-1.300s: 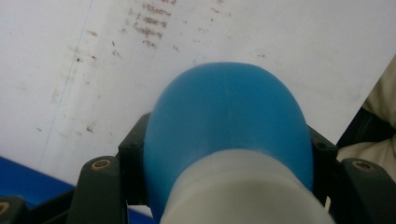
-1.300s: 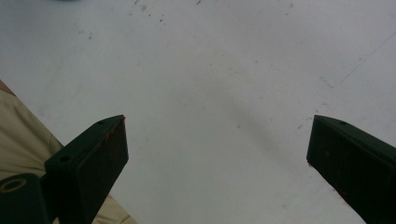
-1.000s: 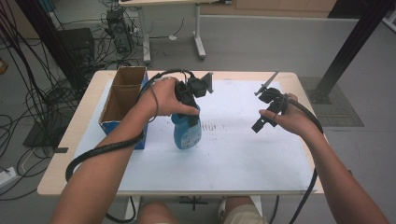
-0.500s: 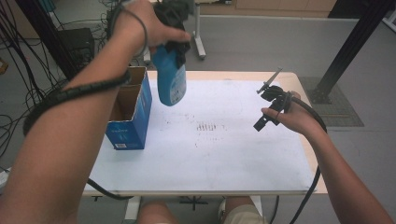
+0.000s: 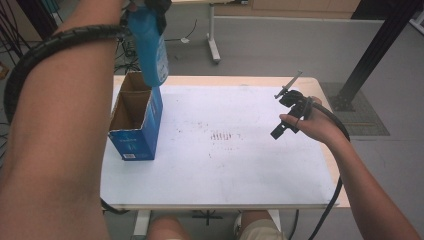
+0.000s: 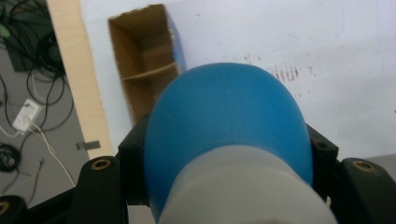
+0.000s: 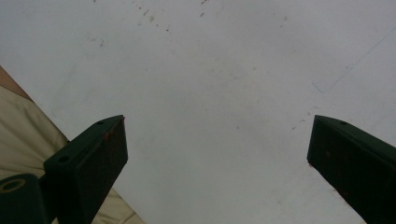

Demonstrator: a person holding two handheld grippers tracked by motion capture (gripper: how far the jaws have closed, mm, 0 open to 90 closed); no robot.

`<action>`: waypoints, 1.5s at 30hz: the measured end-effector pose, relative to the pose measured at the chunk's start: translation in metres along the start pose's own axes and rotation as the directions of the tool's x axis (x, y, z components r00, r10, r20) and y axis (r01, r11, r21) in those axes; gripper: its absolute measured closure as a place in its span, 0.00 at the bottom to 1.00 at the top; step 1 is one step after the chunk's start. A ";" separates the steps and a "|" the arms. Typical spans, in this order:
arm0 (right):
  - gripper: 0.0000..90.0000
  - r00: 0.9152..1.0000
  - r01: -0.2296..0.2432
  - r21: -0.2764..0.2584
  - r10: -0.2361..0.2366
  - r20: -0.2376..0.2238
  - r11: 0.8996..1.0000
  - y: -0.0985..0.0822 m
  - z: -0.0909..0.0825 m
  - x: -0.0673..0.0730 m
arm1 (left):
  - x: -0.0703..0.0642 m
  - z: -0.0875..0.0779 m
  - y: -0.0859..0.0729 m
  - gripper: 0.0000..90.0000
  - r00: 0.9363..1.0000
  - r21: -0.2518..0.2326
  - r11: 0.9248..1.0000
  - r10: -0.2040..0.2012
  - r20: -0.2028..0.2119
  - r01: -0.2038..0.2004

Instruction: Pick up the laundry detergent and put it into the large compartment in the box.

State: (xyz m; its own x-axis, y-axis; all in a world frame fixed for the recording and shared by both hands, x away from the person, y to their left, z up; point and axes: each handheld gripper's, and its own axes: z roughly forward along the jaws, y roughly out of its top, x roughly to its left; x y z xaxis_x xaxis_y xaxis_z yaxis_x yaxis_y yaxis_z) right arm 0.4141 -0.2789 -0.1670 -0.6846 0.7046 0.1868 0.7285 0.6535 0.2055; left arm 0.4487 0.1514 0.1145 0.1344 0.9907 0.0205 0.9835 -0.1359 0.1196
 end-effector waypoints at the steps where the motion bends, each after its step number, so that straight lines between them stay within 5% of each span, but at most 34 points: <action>1: 0.06 1.000 0.002 -0.001 -0.002 0.000 1.000 0.000 -0.001 0.000 | 0.003 -0.001 0.001 0.42 1.000 0.003 1.000 -0.013 -0.005 0.013; 8: 0.06 1.000 -0.007 -0.003 0.007 0.005 1.000 -0.002 -0.003 -0.001 | 0.032 0.001 0.000 0.42 0.993 -0.006 0.993 -0.115 -0.016 0.115; 16: 0.06 1.000 -0.008 0.006 0.008 0.001 1.000 0.000 0.003 -0.002 | 0.058 0.026 -0.003 0.42 0.986 0.002 0.986 -0.165 -0.010 0.165; 33: 0.06 1.000 0.002 0.016 -0.002 0.002 1.000 0.008 0.007 0.004 | 0.090 0.097 -0.014 0.42 0.980 0.024 0.980 -0.198 0.010 0.198; 45: 0.06 1.000 0.017 0.015 -0.017 0.006 1.000 0.016 0.007 0.010 | 0.094 0.135 -0.022 0.42 0.983 0.036 0.983 -0.182 0.014 0.182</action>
State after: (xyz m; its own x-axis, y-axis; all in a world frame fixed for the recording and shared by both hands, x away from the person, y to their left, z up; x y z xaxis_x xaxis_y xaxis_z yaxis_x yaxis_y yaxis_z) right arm 0.4190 -0.2591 -0.1681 -0.6967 0.6951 0.1773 0.7172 0.6695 0.1937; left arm 0.4564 0.2484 -0.0197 -0.0454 0.9988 -0.0160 0.9952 0.0466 0.0855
